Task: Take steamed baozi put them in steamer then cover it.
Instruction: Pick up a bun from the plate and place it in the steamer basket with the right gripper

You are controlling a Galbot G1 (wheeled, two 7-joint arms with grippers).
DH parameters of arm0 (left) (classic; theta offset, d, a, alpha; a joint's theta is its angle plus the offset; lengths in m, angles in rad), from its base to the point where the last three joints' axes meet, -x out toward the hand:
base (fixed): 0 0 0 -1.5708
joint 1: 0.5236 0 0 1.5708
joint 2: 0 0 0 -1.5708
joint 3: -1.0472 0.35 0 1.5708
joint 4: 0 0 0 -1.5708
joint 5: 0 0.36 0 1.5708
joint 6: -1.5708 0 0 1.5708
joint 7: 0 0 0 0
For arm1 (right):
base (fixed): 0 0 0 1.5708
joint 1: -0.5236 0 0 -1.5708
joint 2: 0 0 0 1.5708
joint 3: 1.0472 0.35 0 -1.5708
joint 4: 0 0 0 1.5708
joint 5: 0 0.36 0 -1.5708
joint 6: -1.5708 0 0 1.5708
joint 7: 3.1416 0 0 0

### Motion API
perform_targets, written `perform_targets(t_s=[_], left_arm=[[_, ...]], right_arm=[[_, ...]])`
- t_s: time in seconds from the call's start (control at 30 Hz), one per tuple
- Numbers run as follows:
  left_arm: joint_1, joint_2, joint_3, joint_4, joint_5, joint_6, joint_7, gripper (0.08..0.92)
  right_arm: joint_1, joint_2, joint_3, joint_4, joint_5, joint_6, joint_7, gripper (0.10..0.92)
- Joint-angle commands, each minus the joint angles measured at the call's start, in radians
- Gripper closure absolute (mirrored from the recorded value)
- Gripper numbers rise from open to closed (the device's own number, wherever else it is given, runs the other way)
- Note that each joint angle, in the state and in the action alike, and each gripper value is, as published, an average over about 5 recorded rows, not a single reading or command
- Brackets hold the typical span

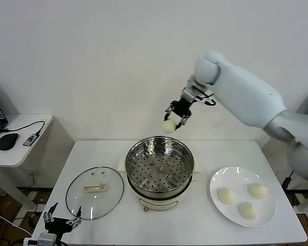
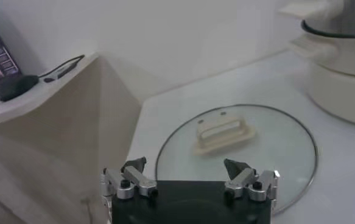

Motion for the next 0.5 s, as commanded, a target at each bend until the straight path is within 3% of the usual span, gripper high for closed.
perform_targets(t_s=[0.03, 0.5], left_arm=[[-0.006, -0.021, -0.021, -0.01, 0.0, 0.005, -0.001, 0.177], [-0.017, -0.019, -0.019, 0.005, 0.001, 0.019, -0.002, 0.177]], right_arm=[[0.001, 0.085, -0.062, 0.016, -0.108, 0.186, 0.006, 0.499], [-0.112, 0.136, -0.053, -0.04, -0.249, 0.186, 0.034, 0.499]])
